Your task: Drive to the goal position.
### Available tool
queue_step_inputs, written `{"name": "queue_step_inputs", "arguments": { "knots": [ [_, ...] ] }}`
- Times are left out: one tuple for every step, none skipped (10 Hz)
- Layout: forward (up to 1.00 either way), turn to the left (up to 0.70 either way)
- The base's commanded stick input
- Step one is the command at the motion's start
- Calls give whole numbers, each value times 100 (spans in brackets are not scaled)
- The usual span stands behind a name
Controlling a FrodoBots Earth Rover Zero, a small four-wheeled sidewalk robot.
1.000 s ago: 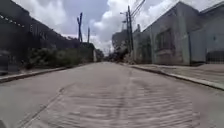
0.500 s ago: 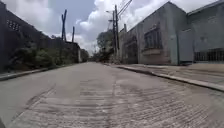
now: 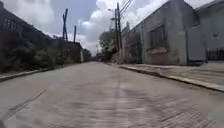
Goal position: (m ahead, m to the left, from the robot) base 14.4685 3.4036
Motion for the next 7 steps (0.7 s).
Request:
{"name": "queue_step_inputs", "arguments": {
  "knots": [
    [100, 0],
    [100, 0],
    [100, 0],
    [100, 0],
    [100, 0],
    [100, 0],
    [100, 0]
  ]
}}
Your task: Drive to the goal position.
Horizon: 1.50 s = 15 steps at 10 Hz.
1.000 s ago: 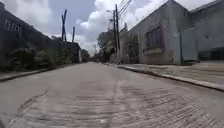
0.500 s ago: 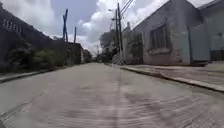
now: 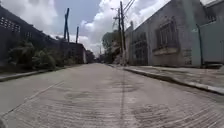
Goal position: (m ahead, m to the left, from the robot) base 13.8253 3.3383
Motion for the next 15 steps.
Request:
{"name": "queue_step_inputs", "arguments": {
  "knots": [
    [100, 0],
    [100, 0],
    [100, 0],
    [100, 0],
    [100, 0],
    [100, 0],
    [100, 0],
    [100, 0],
    [100, 0],
    [100, 0],
    [100, 0],
    [100, 0],
    [100, 0],
    [100, 0],
    [100, 0]
  ]
}}
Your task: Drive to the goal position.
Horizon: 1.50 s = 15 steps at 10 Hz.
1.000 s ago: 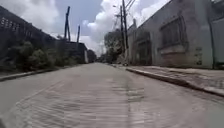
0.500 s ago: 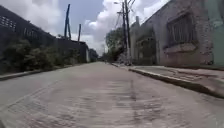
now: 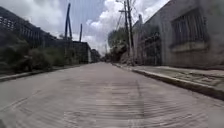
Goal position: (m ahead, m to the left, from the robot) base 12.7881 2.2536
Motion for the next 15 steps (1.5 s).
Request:
{"name": "queue_step_inputs", "arguments": {
  "knots": [
    [100, 0],
    [100, 0],
    [100, 0],
    [100, 0],
    [100, 0],
    [100, -3],
    [100, -26],
    [100, -38],
    [100, -38],
    [100, -33],
    [100, -17],
    [100, -3],
    [100, -2],
    [100, -1],
    [100, 0]
  ]
}}
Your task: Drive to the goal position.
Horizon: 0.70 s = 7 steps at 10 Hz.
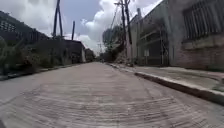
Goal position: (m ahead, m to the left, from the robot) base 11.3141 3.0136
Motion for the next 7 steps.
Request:
{"name": "queue_step_inputs", "arguments": {
  "knots": [
    [100, 0],
    [100, 0],
    [100, 0],
    [100, 0],
    [100, 0],
    [100, 0],
    [100, 0]
  ]
}}
